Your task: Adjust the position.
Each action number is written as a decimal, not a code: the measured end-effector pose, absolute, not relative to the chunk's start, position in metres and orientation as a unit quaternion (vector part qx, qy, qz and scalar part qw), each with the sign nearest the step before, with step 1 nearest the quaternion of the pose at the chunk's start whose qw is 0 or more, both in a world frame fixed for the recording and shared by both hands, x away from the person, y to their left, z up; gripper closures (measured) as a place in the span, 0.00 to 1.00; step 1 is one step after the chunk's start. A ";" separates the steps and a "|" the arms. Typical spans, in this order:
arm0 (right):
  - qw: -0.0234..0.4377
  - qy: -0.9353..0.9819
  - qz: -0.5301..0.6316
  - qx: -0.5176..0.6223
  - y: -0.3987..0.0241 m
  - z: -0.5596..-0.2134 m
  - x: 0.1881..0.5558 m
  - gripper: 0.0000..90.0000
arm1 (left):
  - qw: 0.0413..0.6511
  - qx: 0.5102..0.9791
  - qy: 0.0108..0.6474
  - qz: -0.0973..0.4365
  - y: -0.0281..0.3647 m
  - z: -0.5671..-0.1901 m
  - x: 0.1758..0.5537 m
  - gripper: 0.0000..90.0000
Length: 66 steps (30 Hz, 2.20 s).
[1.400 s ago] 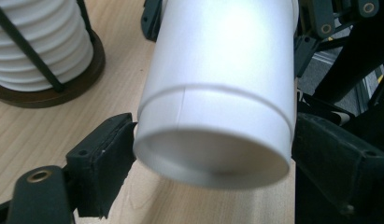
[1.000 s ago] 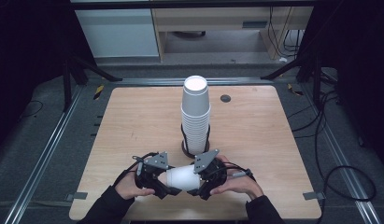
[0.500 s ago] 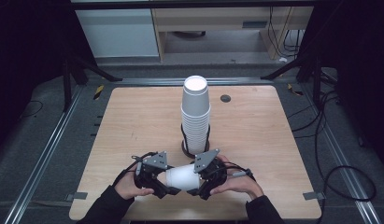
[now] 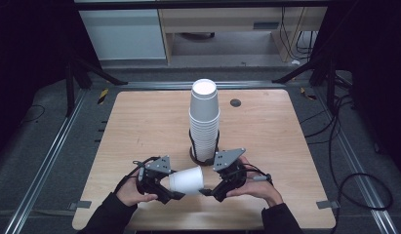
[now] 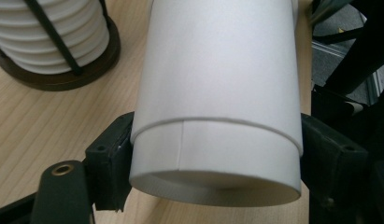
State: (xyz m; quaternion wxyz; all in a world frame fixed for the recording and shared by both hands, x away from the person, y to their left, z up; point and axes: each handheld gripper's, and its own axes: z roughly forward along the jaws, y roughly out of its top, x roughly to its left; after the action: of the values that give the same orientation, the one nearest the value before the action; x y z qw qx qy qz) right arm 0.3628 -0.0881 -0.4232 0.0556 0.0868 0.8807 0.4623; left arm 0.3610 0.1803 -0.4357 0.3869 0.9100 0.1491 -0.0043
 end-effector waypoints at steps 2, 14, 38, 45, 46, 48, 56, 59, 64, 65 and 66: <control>0.064 0.875 0.471 0.096 -0.094 -0.419 0.363 0.06 | 0.394 0.906 0.156 0.000 0.184 -0.434 0.363 0.24; 0.073 0.832 0.523 0.171 -0.118 -0.415 0.373 0.06 | 0.473 0.862 0.181 0.026 0.201 -0.421 0.363 0.24; -0.035 0.805 0.575 0.140 -0.097 -0.426 0.369 0.05 | 0.519 0.844 0.136 0.008 0.181 -0.416 0.347 0.24; -0.051 0.802 0.580 0.131 -0.093 -0.428 0.367 0.05 | 0.515 0.848 0.127 0.001 0.175 -0.418 0.344 0.24; -0.055 0.803 0.580 0.127 -0.091 -0.429 0.367 0.05 | 0.512 0.850 0.124 -0.002 0.174 -0.419 0.344 0.24; -0.059 0.805 0.578 0.125 -0.089 -0.430 0.366 0.05 | 0.510 0.852 0.122 -0.004 0.172 -0.420 0.344 0.24; -0.071 0.803 0.580 0.120 -0.090 -0.433 0.367 0.08 | 0.508 0.853 0.120 -0.009 0.172 -0.420 0.344 0.24; -0.069 0.803 0.580 0.120 -0.090 -0.432 0.367 0.08 | 0.509 0.852 0.120 -0.008 0.172 -0.420 0.344 0.23; -0.067 0.800 0.584 0.121 -0.093 -0.431 0.367 0.09 | 0.507 0.853 0.126 -0.001 0.175 -0.418 0.345 0.20; -0.067 0.800 0.584 0.121 -0.093 -0.431 0.367 0.09 | 0.507 0.853 0.126 -0.001 0.175 -0.418 0.345 0.19; -0.061 0.802 0.583 0.120 -0.095 -0.429 0.367 0.09 | 0.503 0.855 0.128 0.003 0.176 -0.417 0.346 0.18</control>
State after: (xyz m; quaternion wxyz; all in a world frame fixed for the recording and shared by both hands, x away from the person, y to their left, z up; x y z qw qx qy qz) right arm 0.3670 -0.0949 -0.4288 -0.0611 0.1200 0.8015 0.5826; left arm 0.3457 0.1763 -0.4172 0.5033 0.8546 0.1279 0.0030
